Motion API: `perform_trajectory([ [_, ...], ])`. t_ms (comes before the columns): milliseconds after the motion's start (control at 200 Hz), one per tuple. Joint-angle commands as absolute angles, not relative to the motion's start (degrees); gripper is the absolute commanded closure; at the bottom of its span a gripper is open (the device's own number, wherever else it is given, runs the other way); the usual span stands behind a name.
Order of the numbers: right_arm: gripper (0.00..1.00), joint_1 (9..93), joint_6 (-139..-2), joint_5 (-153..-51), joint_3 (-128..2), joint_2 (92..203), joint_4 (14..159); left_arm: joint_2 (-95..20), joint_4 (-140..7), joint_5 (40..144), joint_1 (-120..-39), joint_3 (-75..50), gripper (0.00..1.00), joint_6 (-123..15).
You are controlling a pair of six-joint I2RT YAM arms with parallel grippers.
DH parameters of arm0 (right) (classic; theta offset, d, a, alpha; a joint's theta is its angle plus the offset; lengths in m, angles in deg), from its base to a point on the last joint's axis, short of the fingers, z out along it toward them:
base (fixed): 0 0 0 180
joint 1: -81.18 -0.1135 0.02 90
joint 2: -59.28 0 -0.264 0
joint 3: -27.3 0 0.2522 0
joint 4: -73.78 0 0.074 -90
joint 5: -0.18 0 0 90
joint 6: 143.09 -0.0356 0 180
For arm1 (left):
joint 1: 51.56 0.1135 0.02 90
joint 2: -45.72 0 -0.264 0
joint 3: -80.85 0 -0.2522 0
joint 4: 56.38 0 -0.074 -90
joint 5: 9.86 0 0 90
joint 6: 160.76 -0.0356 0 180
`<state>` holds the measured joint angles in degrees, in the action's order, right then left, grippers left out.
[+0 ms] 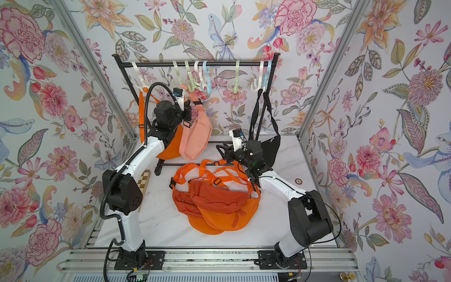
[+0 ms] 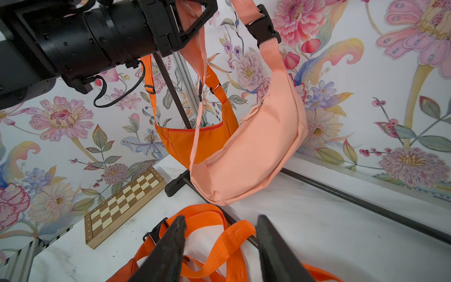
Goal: Take the bag off the hook
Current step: Adjust the hanger on the clothesline.
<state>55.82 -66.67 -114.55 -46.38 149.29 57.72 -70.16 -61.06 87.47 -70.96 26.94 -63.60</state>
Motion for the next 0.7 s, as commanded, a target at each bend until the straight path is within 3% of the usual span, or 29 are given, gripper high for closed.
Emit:
perform_trajectory([
  [0, 0.51, 56.98, -67.37, -115.44, -46.93, 149.18, 56.52, -73.59, -63.70, 88.68, -73.32, 32.21, 1.00, -65.03],
  [230, 0.50, 58.15, -66.92, -118.19, -49.56, 151.46, 56.52, -77.56, -67.30, 90.20, -76.03, 38.59, 1.00, -64.73],
  [696, 0.48, 58.60, -67.04, -126.42, -76.17, 173.42, 55.72, -65.78, -67.66, 92.67, -72.17, 24.57, 1.00, -65.55],
])
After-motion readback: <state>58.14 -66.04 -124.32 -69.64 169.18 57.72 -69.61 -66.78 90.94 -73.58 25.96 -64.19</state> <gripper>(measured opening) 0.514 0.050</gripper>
